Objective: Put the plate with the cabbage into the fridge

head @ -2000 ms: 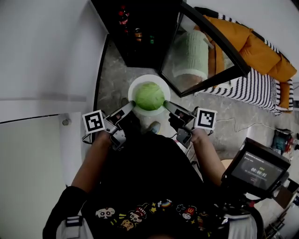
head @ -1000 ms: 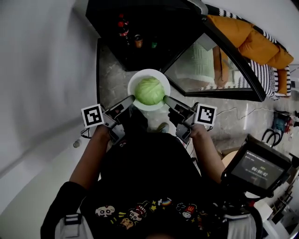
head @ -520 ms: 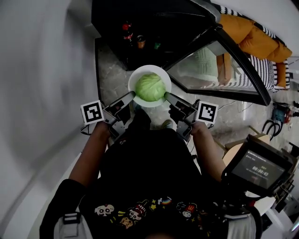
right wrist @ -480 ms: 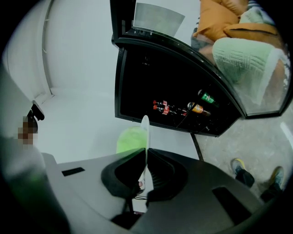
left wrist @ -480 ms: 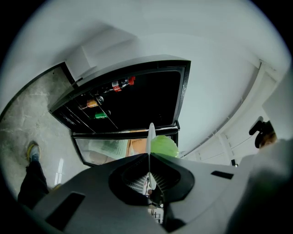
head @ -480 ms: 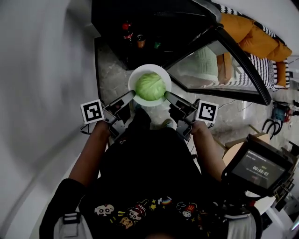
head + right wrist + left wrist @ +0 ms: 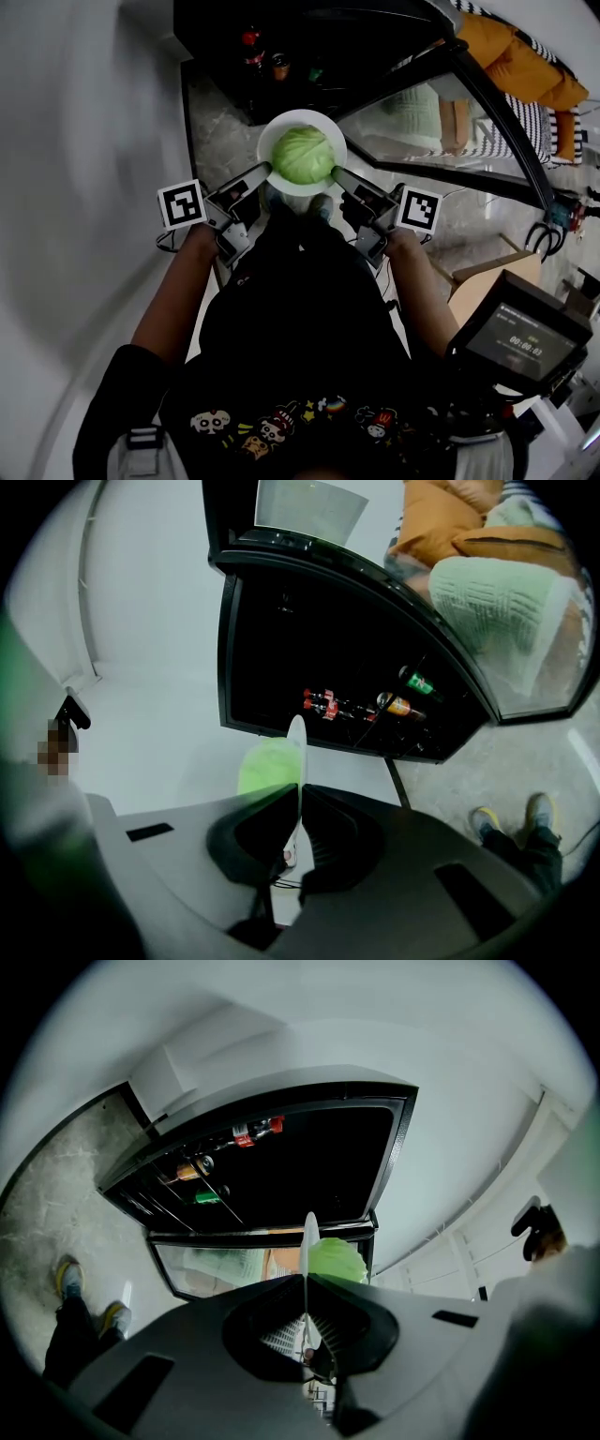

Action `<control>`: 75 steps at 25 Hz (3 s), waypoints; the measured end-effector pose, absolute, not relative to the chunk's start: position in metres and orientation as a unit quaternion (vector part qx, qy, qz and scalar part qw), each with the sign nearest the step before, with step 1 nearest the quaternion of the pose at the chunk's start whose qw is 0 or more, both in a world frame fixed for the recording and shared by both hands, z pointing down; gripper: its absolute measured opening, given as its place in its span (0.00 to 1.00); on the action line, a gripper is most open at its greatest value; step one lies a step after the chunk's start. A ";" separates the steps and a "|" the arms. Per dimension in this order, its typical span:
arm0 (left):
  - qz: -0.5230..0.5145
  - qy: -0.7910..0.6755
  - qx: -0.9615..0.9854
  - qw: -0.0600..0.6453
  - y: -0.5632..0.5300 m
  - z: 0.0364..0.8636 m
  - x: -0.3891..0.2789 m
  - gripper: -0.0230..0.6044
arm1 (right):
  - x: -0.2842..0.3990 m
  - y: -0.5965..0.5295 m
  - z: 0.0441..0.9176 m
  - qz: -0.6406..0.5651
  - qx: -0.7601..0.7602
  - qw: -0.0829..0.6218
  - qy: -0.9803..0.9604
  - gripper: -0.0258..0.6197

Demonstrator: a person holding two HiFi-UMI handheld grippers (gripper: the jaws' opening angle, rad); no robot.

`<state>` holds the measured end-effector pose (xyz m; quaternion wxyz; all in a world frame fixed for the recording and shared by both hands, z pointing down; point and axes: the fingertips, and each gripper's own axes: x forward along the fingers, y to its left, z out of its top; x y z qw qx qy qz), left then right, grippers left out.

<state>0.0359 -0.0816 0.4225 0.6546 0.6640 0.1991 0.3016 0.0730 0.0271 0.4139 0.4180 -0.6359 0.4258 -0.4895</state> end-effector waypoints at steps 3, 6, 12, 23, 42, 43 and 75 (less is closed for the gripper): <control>0.309 0.189 0.670 0.648 -0.083 0.422 0.033 0.05 | 0.070 0.029 0.416 -0.498 -0.629 0.422 0.423 0.07; 0.302 0.184 0.672 0.651 -0.080 0.420 0.032 0.05 | 0.069 0.029 0.418 -0.497 -0.624 0.424 0.428 0.07; 0.292 0.171 0.680 0.650 -0.084 0.414 0.032 0.05 | 0.072 0.023 0.413 -0.498 -0.618 0.428 0.433 0.07; 0.298 0.144 0.700 0.633 -0.086 0.405 0.036 0.05 | 0.077 0.024 0.410 -0.492 -0.614 0.448 0.424 0.07; 0.267 0.149 0.728 0.614 -0.091 0.389 0.039 0.05 | 0.076 0.023 0.399 -0.461 -0.643 0.452 0.412 0.07; 0.267 0.147 0.728 0.614 -0.091 0.390 0.039 0.05 | 0.076 0.023 0.400 -0.460 -0.644 0.451 0.412 0.07; 0.252 0.114 0.717 0.640 -0.090 0.400 0.035 0.05 | 0.079 0.028 0.409 -0.456 -0.653 0.480 0.368 0.07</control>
